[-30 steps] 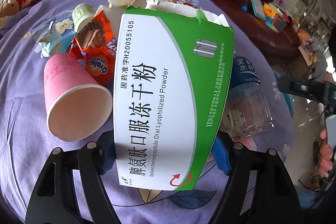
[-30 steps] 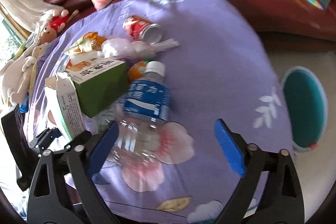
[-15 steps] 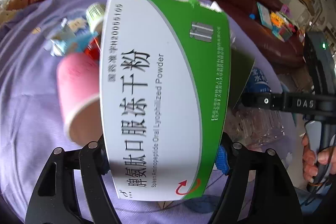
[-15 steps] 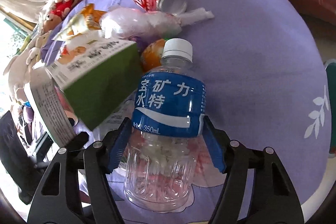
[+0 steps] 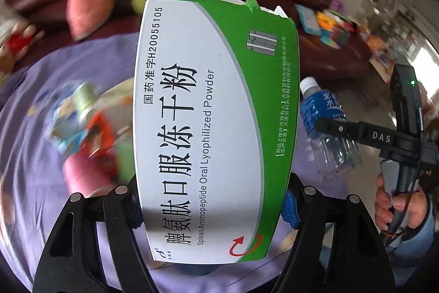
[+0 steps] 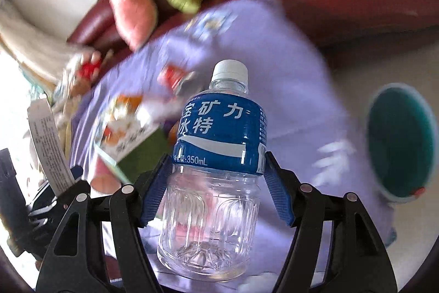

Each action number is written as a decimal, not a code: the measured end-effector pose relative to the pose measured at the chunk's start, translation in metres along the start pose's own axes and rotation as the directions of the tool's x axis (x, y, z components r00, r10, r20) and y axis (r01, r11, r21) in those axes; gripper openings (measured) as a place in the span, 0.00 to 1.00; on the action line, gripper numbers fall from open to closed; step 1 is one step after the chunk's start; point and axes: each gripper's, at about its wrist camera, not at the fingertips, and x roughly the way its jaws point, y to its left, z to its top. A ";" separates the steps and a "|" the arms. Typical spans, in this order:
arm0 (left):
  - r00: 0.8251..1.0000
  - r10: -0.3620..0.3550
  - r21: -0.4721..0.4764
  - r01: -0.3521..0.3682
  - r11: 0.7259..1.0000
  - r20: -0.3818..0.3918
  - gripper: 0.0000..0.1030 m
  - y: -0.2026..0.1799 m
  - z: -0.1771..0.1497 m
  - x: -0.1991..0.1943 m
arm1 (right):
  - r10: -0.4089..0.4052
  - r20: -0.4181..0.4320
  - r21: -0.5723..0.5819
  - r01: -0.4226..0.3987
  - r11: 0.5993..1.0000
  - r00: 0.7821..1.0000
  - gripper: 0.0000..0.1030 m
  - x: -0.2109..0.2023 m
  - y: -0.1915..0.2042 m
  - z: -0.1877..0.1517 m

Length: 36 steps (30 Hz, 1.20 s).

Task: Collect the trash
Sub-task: 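Carry both items to the teal bin and open both tools to drop them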

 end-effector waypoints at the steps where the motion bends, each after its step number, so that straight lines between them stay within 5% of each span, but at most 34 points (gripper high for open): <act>1: 1.000 -0.013 0.034 0.013 0.999 -0.002 0.71 -0.018 0.010 0.006 | -0.013 0.020 0.021 0.012 1.000 1.000 0.63 -0.008 -0.013 0.004; 8: 0.990 -0.109 0.183 0.124 0.975 -0.091 0.71 -0.128 0.050 0.078 | -0.198 0.117 0.236 0.166 0.957 0.973 0.63 -0.048 -0.151 0.028; 17: 0.947 -0.166 0.238 0.234 0.943 -0.274 0.71 -0.221 0.050 0.197 | -0.271 -0.027 0.383 0.260 0.886 0.962 0.64 0.008 -0.252 0.016; 22: 0.925 -0.162 0.249 0.256 0.934 -0.345 0.71 -0.247 0.046 0.239 | -0.265 -0.070 0.425 0.269 0.864 0.962 0.64 0.022 -0.273 0.011; 36: 0.896 -0.101 0.324 0.258 0.910 -0.432 0.73 -0.281 0.027 0.287 | -0.369 0.002 0.473 0.324 0.819 0.930 0.74 -0.026 -0.300 -0.005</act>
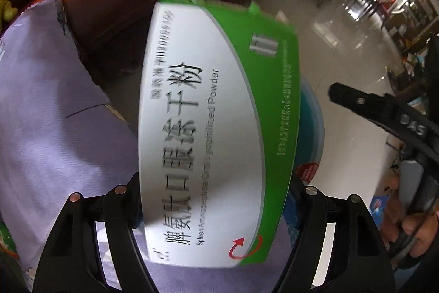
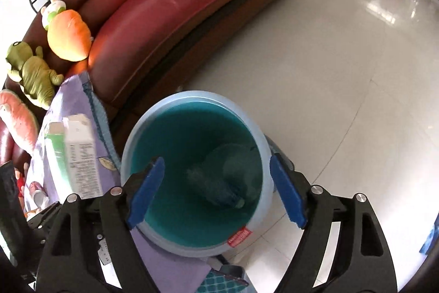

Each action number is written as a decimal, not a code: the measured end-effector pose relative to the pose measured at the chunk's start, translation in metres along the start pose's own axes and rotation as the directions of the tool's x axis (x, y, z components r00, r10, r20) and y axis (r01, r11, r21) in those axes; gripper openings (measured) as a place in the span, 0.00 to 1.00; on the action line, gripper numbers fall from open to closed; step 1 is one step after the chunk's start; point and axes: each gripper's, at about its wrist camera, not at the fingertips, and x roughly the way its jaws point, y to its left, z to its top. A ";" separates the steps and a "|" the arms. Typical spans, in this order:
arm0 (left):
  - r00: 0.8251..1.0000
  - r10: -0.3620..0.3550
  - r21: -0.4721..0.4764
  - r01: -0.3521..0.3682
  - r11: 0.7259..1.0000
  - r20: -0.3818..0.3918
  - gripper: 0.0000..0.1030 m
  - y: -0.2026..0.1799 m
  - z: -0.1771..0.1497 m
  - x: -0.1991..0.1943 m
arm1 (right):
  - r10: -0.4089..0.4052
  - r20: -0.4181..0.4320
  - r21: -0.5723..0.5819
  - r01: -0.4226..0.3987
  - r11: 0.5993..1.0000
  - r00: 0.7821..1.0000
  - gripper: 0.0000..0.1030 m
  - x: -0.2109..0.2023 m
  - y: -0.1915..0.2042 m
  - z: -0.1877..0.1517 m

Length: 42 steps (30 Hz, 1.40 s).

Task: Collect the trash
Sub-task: 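Carry both items to the teal bin and open both tools to drop them, then grasp the pink paper cup with the left tool while the right tool grasps the green biscuit box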

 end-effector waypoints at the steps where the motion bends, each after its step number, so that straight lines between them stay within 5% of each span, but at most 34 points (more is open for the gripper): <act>1: 1.000 0.008 0.003 -0.008 1.000 -0.010 0.75 -0.001 0.000 0.002 | 0.002 -0.002 0.003 -0.002 1.000 1.000 0.74 0.000 -0.002 0.001; 11: 1.000 0.020 -0.026 -0.020 0.999 0.020 0.80 0.018 -0.018 -0.024 | -0.004 -0.021 -0.017 0.004 1.000 1.000 0.75 -0.006 0.000 -0.006; 22: 0.993 0.059 -0.117 -0.047 0.992 0.099 0.80 0.039 -0.040 -0.062 | 0.022 -0.007 -0.222 -0.023 0.975 1.000 0.75 -0.030 0.061 -0.033; 35: 0.967 0.163 -0.282 -0.104 0.954 0.196 0.82 0.137 -0.147 -0.155 | 0.107 -0.065 -0.413 -0.125 0.902 0.992 0.75 -0.062 0.172 -0.090; 42: 0.940 0.227 -0.376 -0.120 0.919 0.255 0.84 0.182 -0.205 -0.209 | 0.105 -0.086 -0.570 -0.135 0.810 0.991 0.76 -0.085 0.249 -0.136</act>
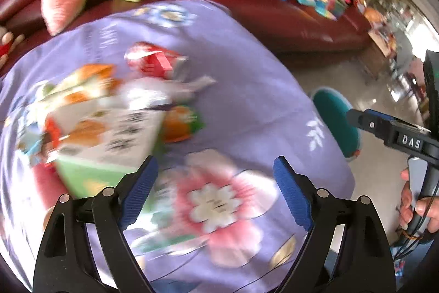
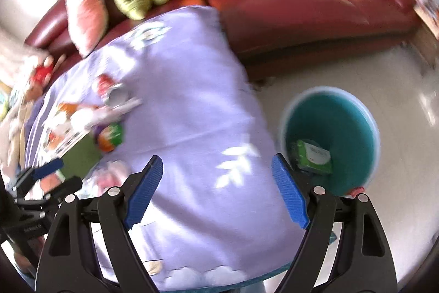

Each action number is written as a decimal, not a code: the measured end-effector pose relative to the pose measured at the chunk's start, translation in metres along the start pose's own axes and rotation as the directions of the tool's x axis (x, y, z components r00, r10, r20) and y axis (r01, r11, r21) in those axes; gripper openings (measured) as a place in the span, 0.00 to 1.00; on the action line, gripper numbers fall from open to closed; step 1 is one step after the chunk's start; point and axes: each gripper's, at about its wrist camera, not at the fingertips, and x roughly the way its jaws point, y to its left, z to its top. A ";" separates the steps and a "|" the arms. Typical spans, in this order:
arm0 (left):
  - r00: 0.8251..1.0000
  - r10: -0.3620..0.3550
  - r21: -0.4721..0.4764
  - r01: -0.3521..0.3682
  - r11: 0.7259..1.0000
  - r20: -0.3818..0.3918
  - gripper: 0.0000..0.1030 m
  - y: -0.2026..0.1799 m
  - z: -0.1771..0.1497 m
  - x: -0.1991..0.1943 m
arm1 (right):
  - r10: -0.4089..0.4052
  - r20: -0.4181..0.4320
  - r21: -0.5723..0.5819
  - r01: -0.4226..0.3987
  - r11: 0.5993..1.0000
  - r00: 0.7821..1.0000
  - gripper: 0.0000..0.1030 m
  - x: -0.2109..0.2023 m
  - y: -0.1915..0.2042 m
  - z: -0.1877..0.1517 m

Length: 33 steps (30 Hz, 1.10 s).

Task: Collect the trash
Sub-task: 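Grasp the pink paper cup with the left tool while the right tool grasps the green biscuit box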

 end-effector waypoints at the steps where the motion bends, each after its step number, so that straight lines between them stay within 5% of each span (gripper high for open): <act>1: 1.000 -0.002 -0.014 0.002 1.000 0.009 0.84 0.011 -0.003 -0.006 | 0.001 -0.008 -0.043 -0.001 0.999 1.000 0.77 -0.001 0.017 0.000; 6: 0.998 0.028 -0.109 -0.023 0.994 0.049 0.84 0.069 -0.027 -0.039 | 0.009 -0.025 -0.253 -0.015 0.967 1.000 0.77 -0.003 0.092 -0.004; 14: 0.992 0.060 -0.221 -0.033 0.975 0.114 0.85 0.140 -0.073 -0.080 | 0.026 -0.055 -0.508 -0.050 0.860 0.998 0.77 0.002 0.197 -0.020; 23: 0.991 0.125 -0.357 -0.102 0.929 0.042 0.85 0.202 -0.112 -0.047 | -0.007 -0.130 -0.664 -0.081 0.743 0.992 0.77 0.034 0.276 -0.058; 28: 0.992 0.120 -0.382 -0.092 0.920 0.051 0.84 0.214 -0.113 -0.032 | -0.027 -0.147 -0.678 -0.081 0.731 0.989 0.77 0.046 0.291 -0.064; 30: 0.992 0.115 -0.380 -0.085 0.921 0.058 0.69 0.216 -0.109 -0.026 | -0.039 -0.149 -0.676 -0.073 0.734 0.988 0.77 0.050 0.292 -0.063; 33: 0.993 0.110 -0.370 -0.085 0.925 0.046 0.10 0.221 -0.105 -0.018 | -0.063 -0.140 -0.689 -0.052 0.723 0.988 0.77 0.052 0.296 -0.067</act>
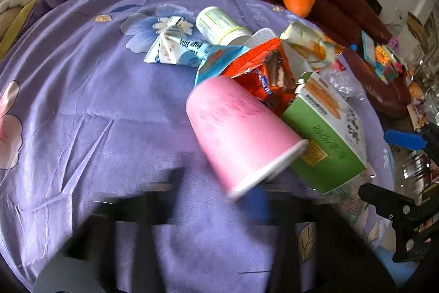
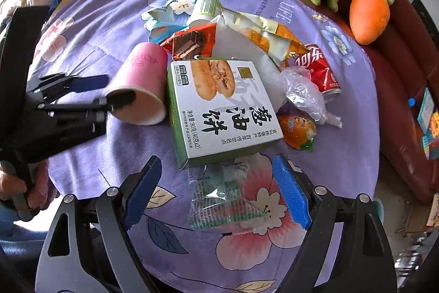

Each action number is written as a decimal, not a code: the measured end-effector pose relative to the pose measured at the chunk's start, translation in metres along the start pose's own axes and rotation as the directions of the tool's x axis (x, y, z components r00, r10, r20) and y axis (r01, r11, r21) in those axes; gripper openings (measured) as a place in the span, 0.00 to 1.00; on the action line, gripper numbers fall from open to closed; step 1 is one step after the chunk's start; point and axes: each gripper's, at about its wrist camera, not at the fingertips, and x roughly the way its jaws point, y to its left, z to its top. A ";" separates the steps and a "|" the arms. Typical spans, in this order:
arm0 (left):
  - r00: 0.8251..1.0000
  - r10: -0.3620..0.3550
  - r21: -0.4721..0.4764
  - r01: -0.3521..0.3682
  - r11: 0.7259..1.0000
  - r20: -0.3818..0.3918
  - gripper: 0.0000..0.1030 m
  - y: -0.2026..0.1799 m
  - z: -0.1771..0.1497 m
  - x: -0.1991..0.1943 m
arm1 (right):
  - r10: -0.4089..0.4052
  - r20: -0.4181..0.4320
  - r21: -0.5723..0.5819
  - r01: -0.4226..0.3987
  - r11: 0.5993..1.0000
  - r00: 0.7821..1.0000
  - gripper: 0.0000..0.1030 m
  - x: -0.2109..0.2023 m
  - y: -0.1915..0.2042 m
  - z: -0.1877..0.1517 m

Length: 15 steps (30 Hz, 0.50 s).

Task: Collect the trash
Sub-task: 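Grasp the pink paper cup with the left tool while the right tool grasps the green biscuit box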

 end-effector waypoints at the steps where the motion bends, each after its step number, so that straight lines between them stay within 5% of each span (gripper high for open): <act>1: 1.000 -0.010 -0.011 0.010 1.000 0.003 0.08 0.005 0.001 0.000 | -0.013 -0.002 -0.012 0.013 1.000 1.000 0.77 0.001 0.003 0.000; 9: 0.999 0.009 -0.044 -0.008 0.999 0.032 0.07 0.043 0.000 -0.013 | -0.147 -0.008 -0.187 0.143 0.972 0.989 0.77 0.025 0.049 0.001; 15: 0.999 0.006 -0.057 -0.004 0.998 0.033 0.10 0.053 -0.005 -0.014 | -0.328 0.046 -0.317 0.325 0.891 0.944 0.84 0.054 0.073 -0.002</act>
